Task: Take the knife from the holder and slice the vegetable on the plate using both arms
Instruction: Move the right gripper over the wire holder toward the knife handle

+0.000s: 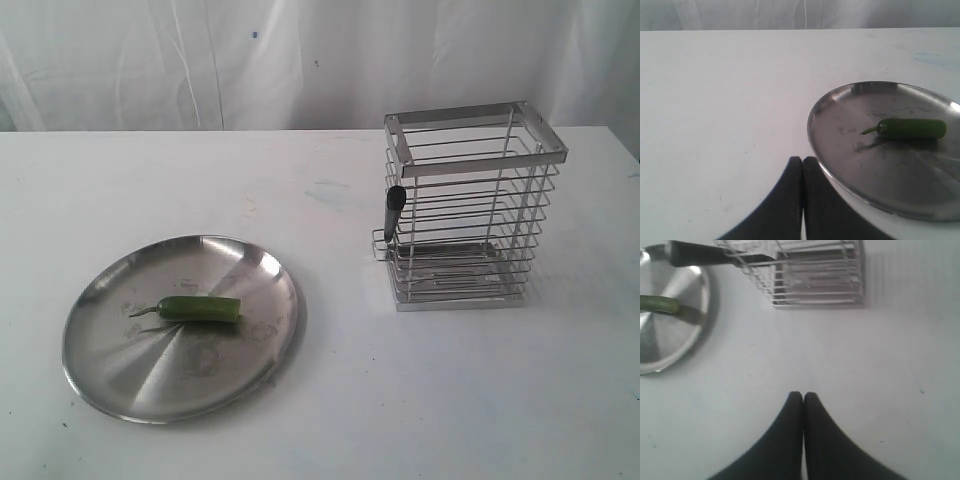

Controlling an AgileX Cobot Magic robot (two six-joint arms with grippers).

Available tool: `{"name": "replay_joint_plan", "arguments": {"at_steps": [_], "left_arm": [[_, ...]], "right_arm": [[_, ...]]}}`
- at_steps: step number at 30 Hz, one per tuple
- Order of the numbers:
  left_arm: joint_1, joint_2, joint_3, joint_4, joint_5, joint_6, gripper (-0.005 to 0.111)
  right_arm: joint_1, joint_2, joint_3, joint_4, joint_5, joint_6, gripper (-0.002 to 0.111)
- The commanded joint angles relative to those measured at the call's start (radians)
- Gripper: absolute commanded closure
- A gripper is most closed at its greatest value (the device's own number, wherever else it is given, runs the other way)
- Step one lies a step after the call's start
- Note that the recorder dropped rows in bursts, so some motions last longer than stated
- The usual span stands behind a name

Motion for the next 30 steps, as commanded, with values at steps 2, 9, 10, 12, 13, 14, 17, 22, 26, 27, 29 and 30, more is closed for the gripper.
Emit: {"name": "replay_joint_plan", "arguments": {"at_steps": [2,9,10,12,13,14,17,22,26,27,29,30], "left_arm": [[-0.005,-0.004,0.003,-0.005,-0.001,-0.002,0.107],[-0.005,-0.004,0.003,-0.005,-0.001,-0.002,0.107],[-0.005,-0.004,0.003,-0.005,-0.001,-0.002,0.107],[-0.005,-0.004,0.003,-0.005,-0.001,-0.002,0.107],[-0.005,-0.004,0.003,-0.005,-0.001,-0.002,0.107],[-0.005,-0.004,0.003,-0.005,-0.001,-0.002,0.107],[-0.005,-0.004,0.003,-0.005,-0.001,-0.002,0.107],[-0.005,-0.004,0.003,-0.005,-0.001,-0.002,0.107],[-0.005,-0.004,0.003,-0.005,-0.001,-0.002,0.107],[-0.005,-0.004,0.003,-0.005,-0.001,-0.002,0.107],[-0.005,-0.004,0.003,-0.005,-0.001,-0.002,0.107],[-0.005,-0.004,0.003,-0.005,-0.001,-0.002,0.107]], "right_arm": [[0.206,0.047,-0.065,0.043,0.021,0.070,0.108],[0.536,0.201,-0.065,-0.159,-0.034,0.215,0.108],[0.577,0.226,-0.065,-0.183,-0.043,0.215,0.108],[0.638,0.261,-0.065,-0.201,-0.072,0.236,0.108],[0.670,0.273,-0.065,-0.201,-0.100,0.243,0.108],[0.688,0.283,-0.065,-0.199,-0.132,0.248,0.108],[0.723,0.297,-0.065,-0.199,-0.224,0.252,0.108],[0.725,0.295,-0.065,-0.206,-0.320,0.270,0.108],[0.725,0.295,-0.065,-0.207,-0.369,0.270,0.108],[0.725,0.297,-0.065,-0.207,-0.379,0.270,0.108],[0.725,0.297,-0.065,-0.207,-0.398,0.234,0.106],[0.725,0.297,-0.065,-0.207,-0.413,0.191,0.102]]}}
